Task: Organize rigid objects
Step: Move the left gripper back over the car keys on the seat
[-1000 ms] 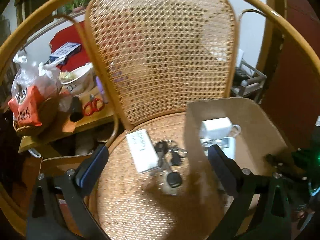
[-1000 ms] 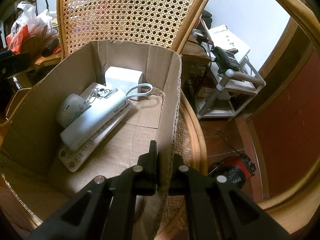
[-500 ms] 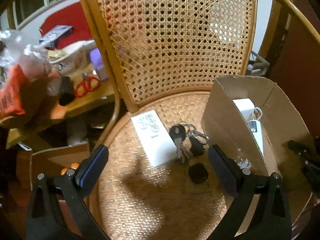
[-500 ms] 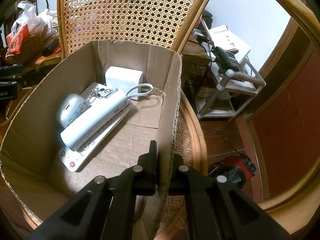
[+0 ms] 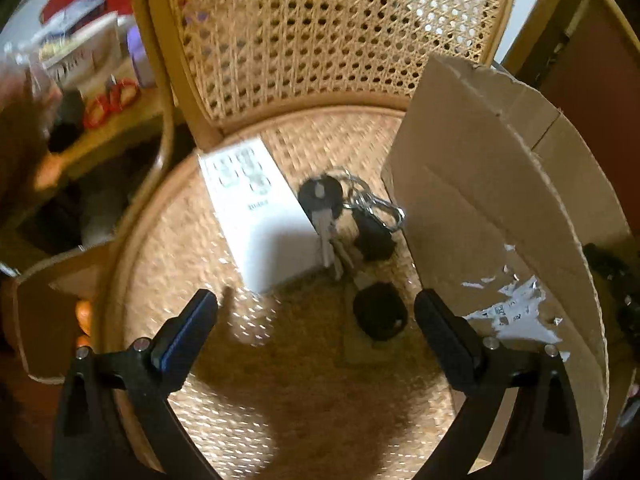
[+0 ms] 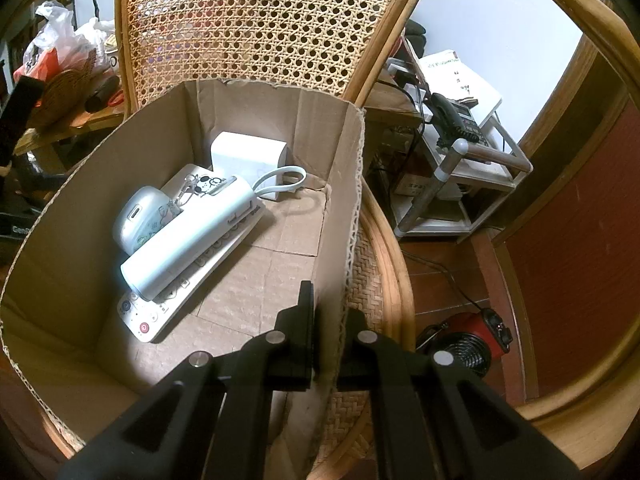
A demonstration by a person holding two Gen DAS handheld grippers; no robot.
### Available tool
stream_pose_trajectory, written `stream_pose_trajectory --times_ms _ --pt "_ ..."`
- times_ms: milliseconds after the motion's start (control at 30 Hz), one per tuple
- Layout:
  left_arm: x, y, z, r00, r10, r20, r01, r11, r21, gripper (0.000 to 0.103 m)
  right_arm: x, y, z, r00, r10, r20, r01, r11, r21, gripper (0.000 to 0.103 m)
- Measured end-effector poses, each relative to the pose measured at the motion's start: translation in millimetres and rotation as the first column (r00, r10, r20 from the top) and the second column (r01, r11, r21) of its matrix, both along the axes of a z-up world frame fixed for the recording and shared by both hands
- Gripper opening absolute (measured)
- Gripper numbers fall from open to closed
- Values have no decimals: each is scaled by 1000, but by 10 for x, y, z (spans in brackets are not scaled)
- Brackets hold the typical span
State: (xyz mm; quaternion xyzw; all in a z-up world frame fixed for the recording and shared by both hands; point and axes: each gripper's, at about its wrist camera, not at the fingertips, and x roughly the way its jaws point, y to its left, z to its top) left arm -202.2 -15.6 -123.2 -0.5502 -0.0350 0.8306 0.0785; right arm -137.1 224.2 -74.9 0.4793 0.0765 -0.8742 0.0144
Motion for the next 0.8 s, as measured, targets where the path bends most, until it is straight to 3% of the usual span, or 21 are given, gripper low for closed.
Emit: stream_pose_trajectory --times_ms 133,300,567,633,800 --pt "-26 -36 -67 999 14 35 -16 998 53 97 5 3 2 1000 2 1 -2 1000 0 8" --pt "-34 -21 -85 999 48 1 -48 998 40 98 -11 14 -4 1000 0 1 0 1000 5 8" --pt "-31 59 -140 993 90 -73 -94 994 -47 99 -61 65 -30 1000 -12 24 12 1000 2 8" --pt "-33 62 -138 993 94 -65 -98 994 -53 99 -58 68 -25 1000 -10 25 10 1000 0 8" --pt "-40 105 -148 993 113 -25 -115 978 -175 101 -62 71 -31 1000 -11 24 11 1000 0 8"
